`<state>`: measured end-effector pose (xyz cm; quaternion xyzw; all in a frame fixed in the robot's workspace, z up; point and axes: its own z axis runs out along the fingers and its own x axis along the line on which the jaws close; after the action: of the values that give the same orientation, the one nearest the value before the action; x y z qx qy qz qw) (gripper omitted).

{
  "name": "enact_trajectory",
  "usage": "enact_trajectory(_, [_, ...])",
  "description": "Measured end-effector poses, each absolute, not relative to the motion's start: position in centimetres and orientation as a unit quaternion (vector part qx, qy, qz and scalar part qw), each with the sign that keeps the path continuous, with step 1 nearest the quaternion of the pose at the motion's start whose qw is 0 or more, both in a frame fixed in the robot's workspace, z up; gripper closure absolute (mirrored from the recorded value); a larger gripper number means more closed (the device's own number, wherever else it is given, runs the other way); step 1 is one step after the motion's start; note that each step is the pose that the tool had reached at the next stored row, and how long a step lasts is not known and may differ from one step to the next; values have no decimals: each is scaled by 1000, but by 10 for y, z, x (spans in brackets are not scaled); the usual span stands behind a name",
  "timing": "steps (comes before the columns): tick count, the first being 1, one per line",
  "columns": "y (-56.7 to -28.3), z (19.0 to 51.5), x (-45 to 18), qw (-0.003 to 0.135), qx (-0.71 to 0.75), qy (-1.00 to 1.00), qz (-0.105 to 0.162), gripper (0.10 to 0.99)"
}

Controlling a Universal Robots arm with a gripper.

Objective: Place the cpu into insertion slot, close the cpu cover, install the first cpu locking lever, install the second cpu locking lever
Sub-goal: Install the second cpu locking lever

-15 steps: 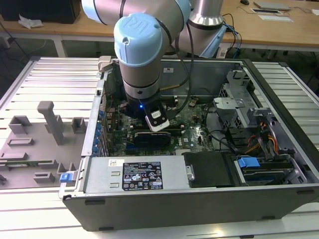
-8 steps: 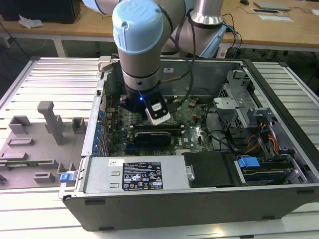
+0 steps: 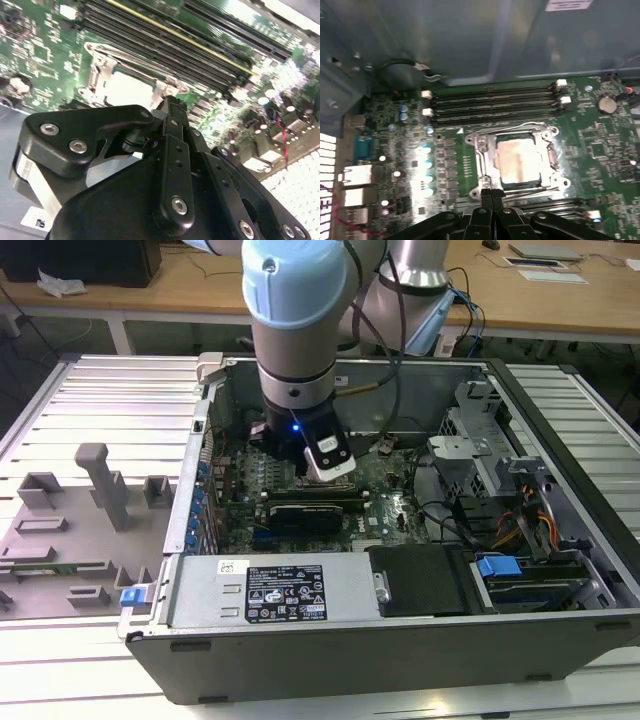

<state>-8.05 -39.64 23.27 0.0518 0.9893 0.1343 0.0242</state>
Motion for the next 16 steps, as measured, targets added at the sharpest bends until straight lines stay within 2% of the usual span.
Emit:
enact_trajectory(8, [-383, 233, -66, 26, 52, 992, 111, 980])
enact_trajectory(16, [-363, 233, -56, 26, 52, 993, 102, 980])
